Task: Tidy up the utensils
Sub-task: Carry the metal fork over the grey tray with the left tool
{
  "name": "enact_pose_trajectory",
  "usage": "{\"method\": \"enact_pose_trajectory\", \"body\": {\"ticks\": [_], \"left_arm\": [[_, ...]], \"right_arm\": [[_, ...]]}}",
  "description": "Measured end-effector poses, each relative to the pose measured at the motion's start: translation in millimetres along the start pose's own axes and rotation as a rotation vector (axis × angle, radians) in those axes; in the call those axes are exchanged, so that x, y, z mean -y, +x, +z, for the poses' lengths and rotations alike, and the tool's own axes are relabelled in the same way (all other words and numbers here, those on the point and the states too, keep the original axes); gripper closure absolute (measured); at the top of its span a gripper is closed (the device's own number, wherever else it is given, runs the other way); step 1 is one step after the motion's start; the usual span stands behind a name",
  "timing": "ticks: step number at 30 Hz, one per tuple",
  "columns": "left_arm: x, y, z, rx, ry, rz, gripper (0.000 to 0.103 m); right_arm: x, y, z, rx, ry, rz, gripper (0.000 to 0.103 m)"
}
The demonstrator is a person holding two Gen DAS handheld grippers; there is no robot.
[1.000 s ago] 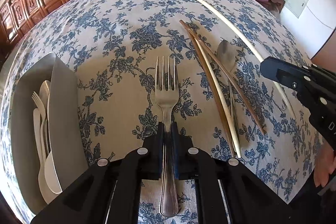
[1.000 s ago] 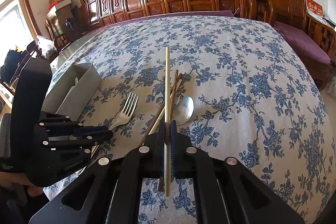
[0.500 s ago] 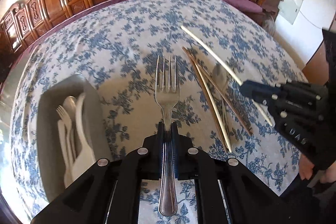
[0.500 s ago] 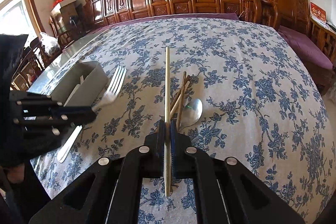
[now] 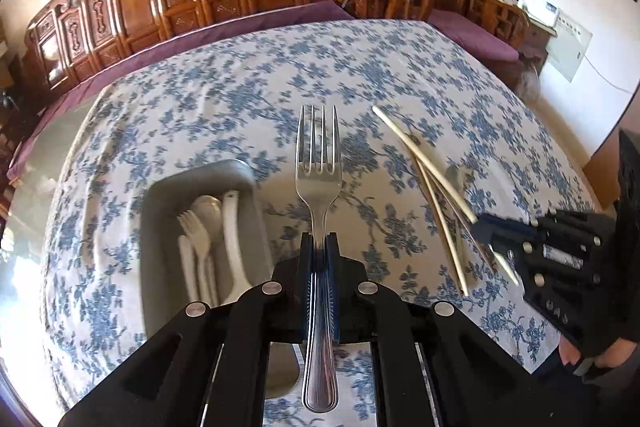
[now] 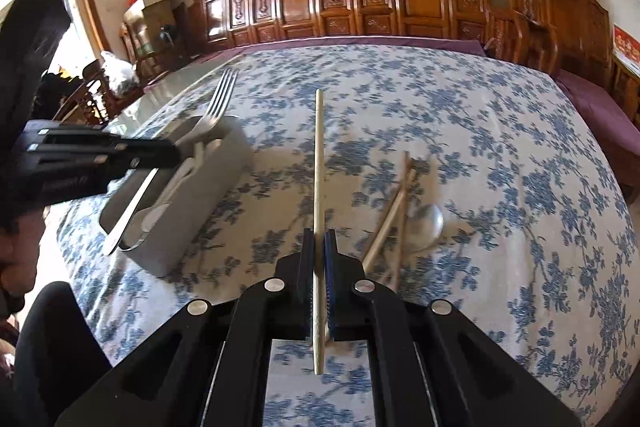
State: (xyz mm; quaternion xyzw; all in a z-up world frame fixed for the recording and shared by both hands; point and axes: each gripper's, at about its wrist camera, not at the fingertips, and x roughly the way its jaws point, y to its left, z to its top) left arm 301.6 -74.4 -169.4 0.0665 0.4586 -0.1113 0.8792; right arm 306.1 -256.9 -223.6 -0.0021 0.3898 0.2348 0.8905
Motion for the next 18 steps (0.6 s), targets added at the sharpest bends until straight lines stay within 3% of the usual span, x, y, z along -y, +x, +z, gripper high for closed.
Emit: {"method": "enact_pose_trajectory", "body": {"ticks": [6,18], "left_arm": [[-31.7,3.3,-1.8,-0.003,-0.049,0.031,0.097],[-74.6,56.2,-25.1,-0.096,-0.125,0.08,0.097]], "right_arm": [[-18.8,2.4,-1.2,-0.01,-0.042,0.024,0.097],[-16.1,11.2,-6.3,-0.044,-0.032,0.025,0.097]]}}
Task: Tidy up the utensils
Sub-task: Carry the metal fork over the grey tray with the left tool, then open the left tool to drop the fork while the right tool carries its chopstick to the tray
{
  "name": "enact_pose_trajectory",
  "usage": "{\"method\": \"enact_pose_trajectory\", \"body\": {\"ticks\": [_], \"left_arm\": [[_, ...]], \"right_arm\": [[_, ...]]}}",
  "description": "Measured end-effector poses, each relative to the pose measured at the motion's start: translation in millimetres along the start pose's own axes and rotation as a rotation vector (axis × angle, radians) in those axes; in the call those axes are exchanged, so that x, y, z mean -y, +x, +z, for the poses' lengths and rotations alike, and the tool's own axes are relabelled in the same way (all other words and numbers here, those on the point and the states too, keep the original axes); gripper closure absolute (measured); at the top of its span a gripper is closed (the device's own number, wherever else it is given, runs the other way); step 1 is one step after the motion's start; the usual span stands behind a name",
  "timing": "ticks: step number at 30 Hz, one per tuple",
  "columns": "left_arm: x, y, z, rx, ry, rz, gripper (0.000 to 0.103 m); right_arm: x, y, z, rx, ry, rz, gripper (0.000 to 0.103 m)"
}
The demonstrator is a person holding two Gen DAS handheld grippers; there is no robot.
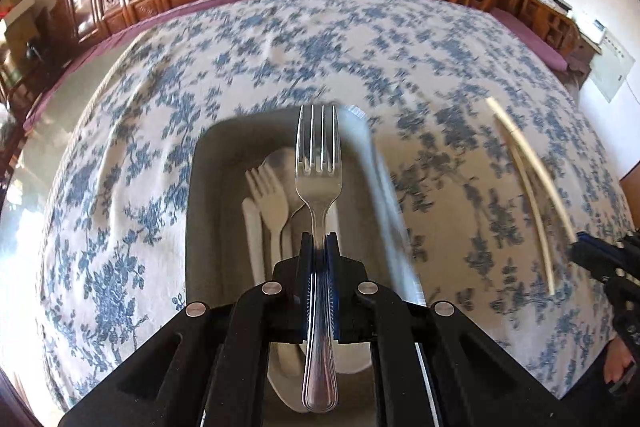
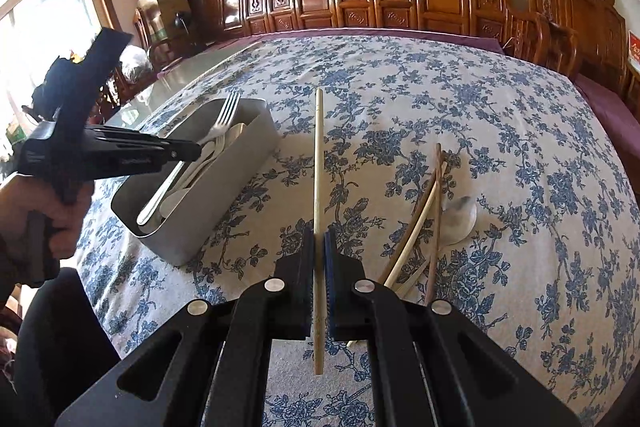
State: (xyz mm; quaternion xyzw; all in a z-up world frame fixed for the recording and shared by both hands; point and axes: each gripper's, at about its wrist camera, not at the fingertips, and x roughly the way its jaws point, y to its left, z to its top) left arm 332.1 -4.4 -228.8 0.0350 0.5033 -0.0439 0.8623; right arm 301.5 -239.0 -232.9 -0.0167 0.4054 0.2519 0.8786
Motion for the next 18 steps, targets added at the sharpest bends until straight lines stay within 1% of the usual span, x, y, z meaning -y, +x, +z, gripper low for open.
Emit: {"method": "enact_pose_trajectory", "body": {"ticks": [2,5,10,13,15,18], "left_arm": [[-3.3,7.5,-2.2,-0.016,-0.006,0.002,0.097],[-6.2,10.8,-3.7,-0.014,-0.013,0.01,0.097],[-11.6,16.8,-4.6,-0.041,-0.037,0.004,0.097],[-12.6,13.0,-5.2,-0.027,-0.036,0.008,0.096],[-13.6,7.1,-5.5,-0.015,-0.038,-0.003,0.096],[-15.3,-7.5,-6.6,0.015,-0.034,-0.009,0.095]], "right_arm": [[-2.1,1.5,-0.5,-0.005,-0.005,0.001,0.097],[-4.5,5.9,-1.5,-0.021,-0.005,0.009,0.097],[-6.6,11.8,-1.9,-0.034,-0.006,0.006,0.097],[-8.6,13.2,-1.5,-0.034,-0.007,0.0,0.097],[-10.4,13.6,-0.6,-0.034,-0.007,-0.001,0.097],[-15.7,12.5,3.4,-0.028,0.002,0.013,0.097]]}}
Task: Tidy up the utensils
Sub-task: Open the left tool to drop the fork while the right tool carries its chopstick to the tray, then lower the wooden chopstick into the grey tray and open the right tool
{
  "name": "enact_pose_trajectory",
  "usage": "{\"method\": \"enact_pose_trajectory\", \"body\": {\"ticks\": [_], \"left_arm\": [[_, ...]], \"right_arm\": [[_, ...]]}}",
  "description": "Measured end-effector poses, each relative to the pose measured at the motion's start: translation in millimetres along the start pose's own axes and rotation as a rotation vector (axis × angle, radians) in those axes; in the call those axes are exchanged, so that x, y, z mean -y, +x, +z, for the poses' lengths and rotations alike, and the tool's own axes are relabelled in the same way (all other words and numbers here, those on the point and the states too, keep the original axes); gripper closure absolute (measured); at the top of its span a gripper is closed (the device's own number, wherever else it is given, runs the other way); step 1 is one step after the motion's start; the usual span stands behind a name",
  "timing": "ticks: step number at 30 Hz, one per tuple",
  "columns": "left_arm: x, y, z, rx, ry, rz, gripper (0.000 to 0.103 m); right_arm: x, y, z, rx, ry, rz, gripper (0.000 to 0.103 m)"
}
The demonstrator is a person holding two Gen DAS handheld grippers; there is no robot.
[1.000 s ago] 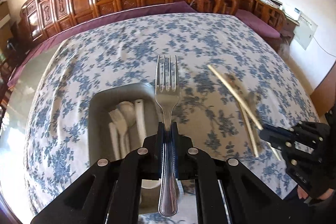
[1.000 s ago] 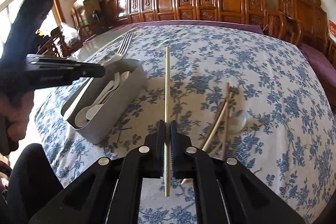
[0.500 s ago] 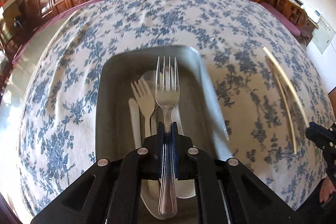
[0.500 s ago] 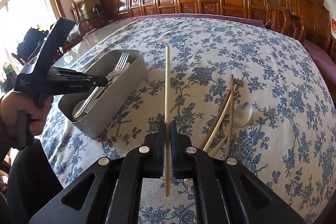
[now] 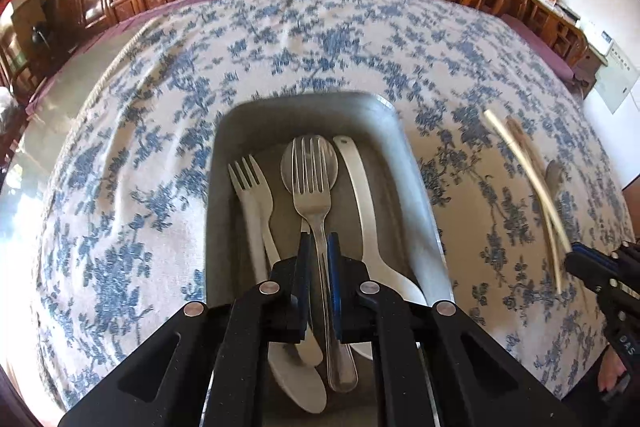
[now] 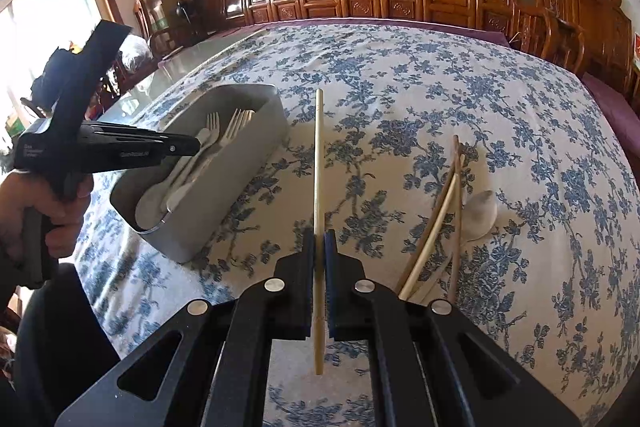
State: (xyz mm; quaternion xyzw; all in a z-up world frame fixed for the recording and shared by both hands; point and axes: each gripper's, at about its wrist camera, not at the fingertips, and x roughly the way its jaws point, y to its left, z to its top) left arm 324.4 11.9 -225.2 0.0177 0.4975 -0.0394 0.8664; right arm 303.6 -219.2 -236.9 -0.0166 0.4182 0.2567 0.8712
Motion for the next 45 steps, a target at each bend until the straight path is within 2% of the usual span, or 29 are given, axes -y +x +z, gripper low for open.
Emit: {"method": "enact_pose_trajectory", "body": {"ticks": [3,10,16,25,39,45], "left_arm": [[-3.0,-15.8,-2.8,0.028,0.003,-0.006,0.088],[-19.5,-44.5,-11.3,0.076,-0.017,-0.019,0.086],[-39.6,-54.7,-18.1,0.093,-0.039,-0.004,0.085],[-66.8,-70.8,-23.6,0.109,-0.039,0.012,0.083],[-96.5,-79.3,-30.4,0.124,-0.074,0.02,0.08],[-102.0,-79.7,-31.5,0.122,-0.083,0.027,0.079]], "right_arm": [[-7.8,-2.1,6.8,0.006,0.02,0.047,0.097],[-35.2,4.9,20.7,-0.01,0.012,0.094,0.097],[-61.7,22.3,35.3,-0.038,0.062,0.172,0.097],[-103.1,53.9,52.2,-0.107,0.038,0.109,0.097],[-117.9,92.6,62.9,-0.169,0.129,0.04,0.097],[-123.2,101.9,65.3,-0.181,0.181,0.104,0.096]]}}
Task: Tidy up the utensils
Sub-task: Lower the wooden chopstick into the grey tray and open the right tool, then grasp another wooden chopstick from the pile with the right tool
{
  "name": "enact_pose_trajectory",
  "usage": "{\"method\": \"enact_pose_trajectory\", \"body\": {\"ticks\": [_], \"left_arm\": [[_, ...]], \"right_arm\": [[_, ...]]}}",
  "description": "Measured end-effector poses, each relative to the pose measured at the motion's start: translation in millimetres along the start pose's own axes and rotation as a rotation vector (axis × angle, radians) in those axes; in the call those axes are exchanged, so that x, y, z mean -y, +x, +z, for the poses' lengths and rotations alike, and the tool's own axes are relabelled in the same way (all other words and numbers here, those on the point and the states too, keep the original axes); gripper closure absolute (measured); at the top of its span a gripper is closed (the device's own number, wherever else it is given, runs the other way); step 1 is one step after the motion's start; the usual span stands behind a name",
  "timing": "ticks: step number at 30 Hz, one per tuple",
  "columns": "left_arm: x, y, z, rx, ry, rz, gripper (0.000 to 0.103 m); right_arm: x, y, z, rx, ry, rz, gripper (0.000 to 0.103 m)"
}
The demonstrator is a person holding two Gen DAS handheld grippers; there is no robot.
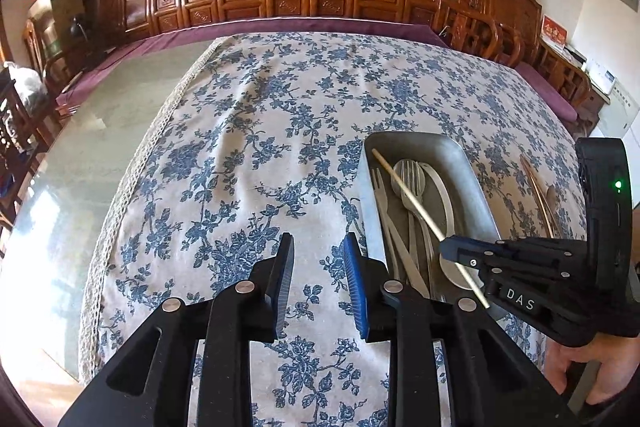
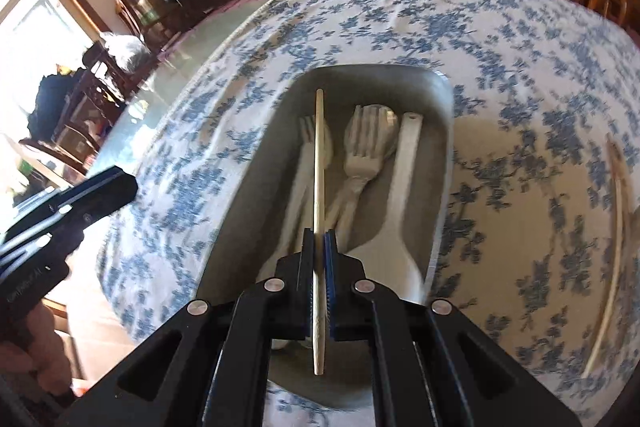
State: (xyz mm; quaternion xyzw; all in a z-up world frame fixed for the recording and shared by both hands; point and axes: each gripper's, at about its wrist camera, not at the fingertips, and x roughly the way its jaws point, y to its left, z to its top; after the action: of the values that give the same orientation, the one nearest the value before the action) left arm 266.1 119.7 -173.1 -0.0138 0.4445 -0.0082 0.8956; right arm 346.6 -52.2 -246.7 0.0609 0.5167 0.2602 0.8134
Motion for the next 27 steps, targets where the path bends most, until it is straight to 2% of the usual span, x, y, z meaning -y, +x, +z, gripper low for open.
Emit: {"method": "enact_pose_trajectory", "body": {"ticks": [3,7,9,12,17,18,21,24,27], "left_arm": [[-1.5,-0.1,-0.4,-0.001,-0.002,0.005,0.077],[-1.7,0.3,-0.9,-0.002,-0.002,0.011,0.076],[0.5,-0.4,-1.3,-0.002,-0.001,0.009,0.073],[6.5,-2.7,-1.5,0.002,0.002,0.0,0.071],[26.5,-7.0,1.7,0.013,0.021,-0.025,0.057],[30.0,-8.1,1.9,0.017,0.023,-0.032,0.051],[47.0,-9.7,4.4,0.025,0.041,-0.055,0.049],[66.1,-10.7,6.2,0.037,0.059,-0.078,0.029],[85.7,-7.4,6.6,0.03,0.078,-0.105,0.021]], "right_arm": [[-8.4,-2.1,-0.5,0.016,-0.029,0.034,0.093],[-10.7,-10.2,-2.5,0.05,-0.08,0.021,0.093],[-6.1,-19.6,-4.0,0.076,-0.093,0.044,0.093],[7.7,-43.2,-9.5,0.12,-0.129,0.027,0.093],[49.1,-84.5,-24.0,0.18,-0.162,-0.051,0.092],[62.3,-93.2,-27.4,0.188,-0.163,-0.079,0.091],[101.1,-114.4,-38.5,0.204,-0.168,-0.163,0.091],[138.5,-122.7,-46.9,0.202,-0.162,-0.253,0.09],[171.7,-123.8,-54.1,0.197,-0.144,-0.322,0.083]]}}
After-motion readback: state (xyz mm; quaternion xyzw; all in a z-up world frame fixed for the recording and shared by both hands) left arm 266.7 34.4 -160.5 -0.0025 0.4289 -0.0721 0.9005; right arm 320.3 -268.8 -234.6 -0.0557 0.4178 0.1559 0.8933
